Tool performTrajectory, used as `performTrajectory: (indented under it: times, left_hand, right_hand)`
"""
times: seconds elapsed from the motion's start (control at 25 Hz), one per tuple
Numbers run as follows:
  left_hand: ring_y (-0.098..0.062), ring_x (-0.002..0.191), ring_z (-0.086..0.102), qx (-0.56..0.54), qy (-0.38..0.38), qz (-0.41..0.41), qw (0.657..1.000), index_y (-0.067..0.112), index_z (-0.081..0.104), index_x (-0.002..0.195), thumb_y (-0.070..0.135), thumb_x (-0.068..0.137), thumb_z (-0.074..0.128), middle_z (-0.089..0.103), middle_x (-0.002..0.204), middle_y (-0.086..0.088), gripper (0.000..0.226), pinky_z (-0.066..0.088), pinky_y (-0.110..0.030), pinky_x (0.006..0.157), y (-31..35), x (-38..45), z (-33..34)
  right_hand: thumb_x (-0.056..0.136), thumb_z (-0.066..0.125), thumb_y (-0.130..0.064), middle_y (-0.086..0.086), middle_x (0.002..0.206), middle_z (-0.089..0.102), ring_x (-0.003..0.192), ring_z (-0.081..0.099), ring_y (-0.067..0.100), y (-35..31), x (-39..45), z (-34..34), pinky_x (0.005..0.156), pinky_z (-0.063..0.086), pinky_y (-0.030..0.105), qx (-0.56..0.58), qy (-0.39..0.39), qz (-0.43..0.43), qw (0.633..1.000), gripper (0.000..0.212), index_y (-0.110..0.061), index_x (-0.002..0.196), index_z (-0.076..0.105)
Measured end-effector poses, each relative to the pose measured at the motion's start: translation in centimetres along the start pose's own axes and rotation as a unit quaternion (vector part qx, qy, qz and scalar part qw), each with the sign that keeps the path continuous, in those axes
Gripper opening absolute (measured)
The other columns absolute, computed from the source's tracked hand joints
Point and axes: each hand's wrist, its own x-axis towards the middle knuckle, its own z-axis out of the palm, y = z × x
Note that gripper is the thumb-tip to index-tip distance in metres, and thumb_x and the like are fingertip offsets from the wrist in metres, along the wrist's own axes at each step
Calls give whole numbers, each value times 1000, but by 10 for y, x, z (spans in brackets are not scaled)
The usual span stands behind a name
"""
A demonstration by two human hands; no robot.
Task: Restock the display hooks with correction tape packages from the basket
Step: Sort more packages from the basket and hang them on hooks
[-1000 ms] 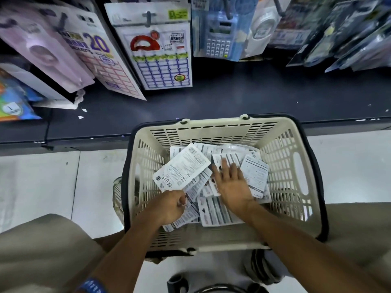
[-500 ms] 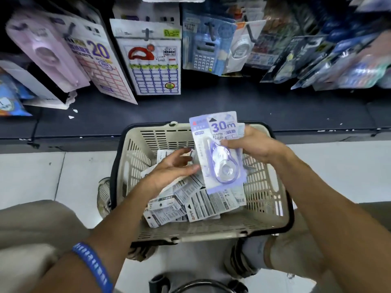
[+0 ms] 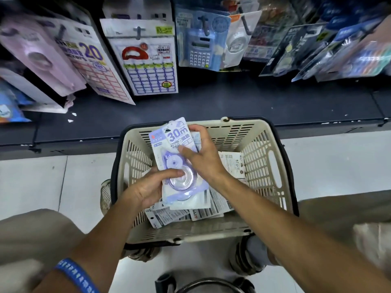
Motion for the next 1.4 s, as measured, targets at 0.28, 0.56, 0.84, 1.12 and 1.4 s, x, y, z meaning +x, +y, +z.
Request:
performTrajectory:
  times: [0.28, 0.56, 0.84, 1.12, 1.4]
  left_hand:
    - [-10, 95, 70, 202, 218, 67, 952, 23, 63, 121, 16, 67, 93, 74, 102, 11, 63, 54, -25, 81, 4, 22, -16]
    - [7, 81, 64, 248, 244, 91, 933, 22, 62, 118, 5, 66, 92, 71, 94, 16, 62, 47, -13, 68, -10, 30, -28]
    - [-3, 81, 65, 240, 233, 92, 938, 24, 55, 116, 7, 68, 91, 71, 93, 14, 63, 50, -20, 72, -6, 17, -29]
    - [-9, 90, 76, 189, 86, 274, 939, 24, 68, 109, 12, 56, 96, 80, 96, 14, 62, 56, -14, 64, 108, -18, 66]
    - [4, 86, 73, 307, -13, 441, 843, 28, 62, 113, 8, 65, 93, 78, 96, 22, 61, 57, -14, 73, 263, -99, 178]
  right_hand:
    - [90, 64, -5, 9, 155, 43, 121, 55, 25, 98, -24, -78, 100, 47, 40, -573, -349, 37, 741, 81, -30, 156, 25]
    - [89, 63, -5, 9, 134, 62, 114, 61, 25, 118, -28, -83, 106, 45, 44, -636, -327, -19, 698, 58, -22, 143, 49]
    - [88, 69, -17, 11, 120, 73, 111, 67, 30, 19, 12, -152, 95, 55, 43, -32, -157, 233, 959, 29, -15, 117, 73]
    - [89, 54, -16, 2, 106, 78, 92, 75, 17, -123, 19, -166, 78, 63, 37, 236, -50, 6, 970, 30, -22, 101, 82]
    - [88, 63, -18, 3, 94, 79, 82, 76, 15, -266, 3, -242, 61, 62, 30, 247, 131, -138, 950, 14, -12, 95, 73]
